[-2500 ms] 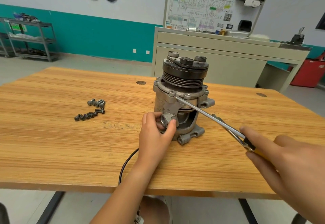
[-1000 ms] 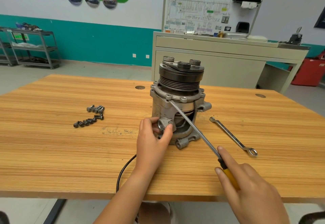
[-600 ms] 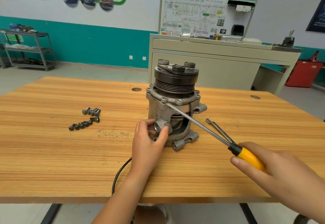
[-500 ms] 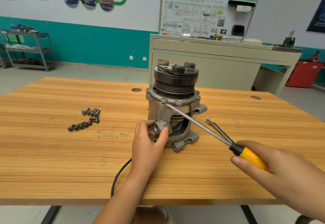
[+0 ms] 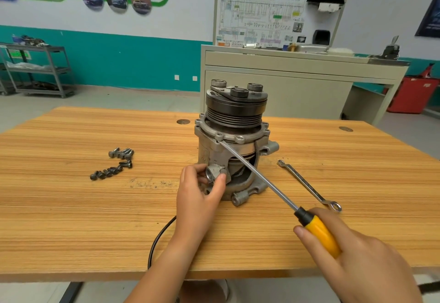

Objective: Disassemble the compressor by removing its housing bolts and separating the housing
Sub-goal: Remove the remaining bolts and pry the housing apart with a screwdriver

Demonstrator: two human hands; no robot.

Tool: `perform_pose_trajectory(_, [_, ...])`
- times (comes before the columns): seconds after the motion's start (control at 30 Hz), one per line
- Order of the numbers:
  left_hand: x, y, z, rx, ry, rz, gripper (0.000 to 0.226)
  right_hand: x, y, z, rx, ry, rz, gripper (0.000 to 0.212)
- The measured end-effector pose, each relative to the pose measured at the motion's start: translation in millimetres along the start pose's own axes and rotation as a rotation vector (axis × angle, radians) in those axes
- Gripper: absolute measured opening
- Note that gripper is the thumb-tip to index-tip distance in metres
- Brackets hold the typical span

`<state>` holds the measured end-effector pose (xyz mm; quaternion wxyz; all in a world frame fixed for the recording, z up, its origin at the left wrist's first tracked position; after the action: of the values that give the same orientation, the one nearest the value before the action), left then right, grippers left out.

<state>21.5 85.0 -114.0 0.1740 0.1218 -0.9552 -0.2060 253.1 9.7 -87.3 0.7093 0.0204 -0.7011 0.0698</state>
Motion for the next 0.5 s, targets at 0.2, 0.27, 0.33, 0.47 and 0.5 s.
perform_pose_trajectory(0.2, [-1,-1,-5,-0.019,0.031,0.006,0.030,24,-7,-8,0.020,0.052,-0.035,0.073])
perform_pose_trajectory(0.27, [1,0,-3,-0.003,0.026,0.000,0.030,44,-11,-8,0.061,0.073,-0.071,0.074])
perform_pose_trajectory(0.33, [1,2,-2,-0.005,0.034,-0.002,0.029,58,-17,-11,0.089,0.127,-0.109,0.059])
perform_pose_trajectory(0.47, [0,2,-4,-0.030,0.053,-0.012,0.029,65,-38,-56,-0.014,0.340,-0.156,0.055])
perform_pose_trajectory(0.5, [0,1,-3,-0.033,0.058,-0.017,0.029,61,-42,-72,-0.055,0.371,-0.162,0.062])
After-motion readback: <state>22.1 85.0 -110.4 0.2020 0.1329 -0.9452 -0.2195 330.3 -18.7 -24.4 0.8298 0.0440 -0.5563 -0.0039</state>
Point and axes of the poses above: each hand's wrist, its own y-axis towards the middle knuckle, its own x-axis out of the back of the hand, z = x × y, the point moved 10 cm from there along y, towards the middle knuckle, and after that the axes turned 15 degrees about z, right-handed, at the moved point
